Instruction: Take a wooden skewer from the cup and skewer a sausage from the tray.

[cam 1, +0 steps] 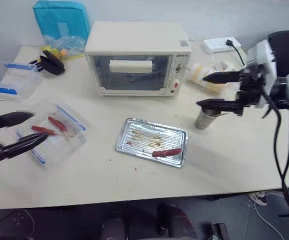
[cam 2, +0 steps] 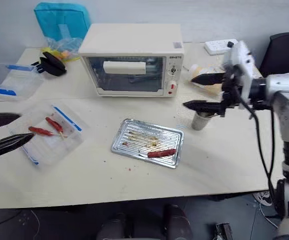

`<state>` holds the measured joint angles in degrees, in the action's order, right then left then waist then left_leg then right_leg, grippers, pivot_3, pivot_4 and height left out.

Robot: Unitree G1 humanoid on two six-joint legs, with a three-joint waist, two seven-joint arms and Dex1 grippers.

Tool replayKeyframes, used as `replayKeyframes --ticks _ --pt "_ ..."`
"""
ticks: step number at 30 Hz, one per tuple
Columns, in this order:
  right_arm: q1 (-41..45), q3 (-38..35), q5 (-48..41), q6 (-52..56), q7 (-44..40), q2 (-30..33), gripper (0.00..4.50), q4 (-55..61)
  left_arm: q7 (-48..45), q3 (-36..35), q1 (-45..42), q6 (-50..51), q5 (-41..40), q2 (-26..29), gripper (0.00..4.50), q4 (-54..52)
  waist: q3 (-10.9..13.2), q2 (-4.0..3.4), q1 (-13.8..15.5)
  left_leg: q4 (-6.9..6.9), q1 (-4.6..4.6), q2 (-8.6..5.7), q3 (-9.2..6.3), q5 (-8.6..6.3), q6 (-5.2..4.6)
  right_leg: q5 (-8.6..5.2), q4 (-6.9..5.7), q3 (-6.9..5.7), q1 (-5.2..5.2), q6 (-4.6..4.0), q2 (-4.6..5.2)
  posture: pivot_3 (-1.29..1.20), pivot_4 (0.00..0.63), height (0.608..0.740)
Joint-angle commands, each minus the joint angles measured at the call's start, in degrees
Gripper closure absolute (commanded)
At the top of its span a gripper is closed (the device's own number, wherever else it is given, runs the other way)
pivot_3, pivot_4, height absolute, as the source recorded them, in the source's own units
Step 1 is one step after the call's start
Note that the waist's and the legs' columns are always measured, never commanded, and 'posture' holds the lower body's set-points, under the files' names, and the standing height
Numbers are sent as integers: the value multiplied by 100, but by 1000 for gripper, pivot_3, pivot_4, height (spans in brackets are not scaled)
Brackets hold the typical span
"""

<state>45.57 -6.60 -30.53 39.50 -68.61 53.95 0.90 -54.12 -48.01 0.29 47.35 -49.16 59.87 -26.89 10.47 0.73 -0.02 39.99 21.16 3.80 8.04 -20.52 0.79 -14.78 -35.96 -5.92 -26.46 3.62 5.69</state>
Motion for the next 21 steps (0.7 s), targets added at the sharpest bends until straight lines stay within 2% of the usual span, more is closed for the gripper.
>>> replayKeyframes --ticks 1,3,5,11,16,21 --pt "-513 -812 -207 314 428 266 88 464 461 1055 -1028 243 -827 24 792 -230 -1 1 -7 0 -4 -2 3 0 -1 3 -1 8 1 5 -1 0 150 740" --pt "-1049 -1319 -330 634 870 201 88 858 659 1750 -1672 296 -1045 -182 792 -314 -2 -1 -16 -1 -3 -3 15 2 -2 6 -5 11 0 11 -6 0 150 740" --pt "-1386 -1627 -461 830 1222 104 88 1169 798 2127 -2028 339 -1135 -319 792 -326 -2 -2 -48 -1 -4 -1 24 9 2 7 -7 15 -1 12 -16 0 150 740" --pt "-2185 -2640 -974 1511 3000 -999 88 2355 1071 3021 -2657 325 -1210 -829 792 -444 -2 -1 -98 0 -17 0 25 25 16 7 -11 33 -3 13 -31 0 150 740" --pt "-2846 -2716 -1161 1470 3890 -1845 88 3102 1031 3401 -2833 224 -1083 -1014 792 -399 -2 -1 -73 0 -16 -5 24 28 15 9 -8 44 -1 15 -36 0 150 740" --pt "-3121 -2467 -1059 1204 4500 -2425 88 3172 947 3655 -2964 105 -874 -1060 792 -322 -2 -1 -20 0 -16 -8 28 31 9 14 -5 64 -2 25 -46 0 150 740"
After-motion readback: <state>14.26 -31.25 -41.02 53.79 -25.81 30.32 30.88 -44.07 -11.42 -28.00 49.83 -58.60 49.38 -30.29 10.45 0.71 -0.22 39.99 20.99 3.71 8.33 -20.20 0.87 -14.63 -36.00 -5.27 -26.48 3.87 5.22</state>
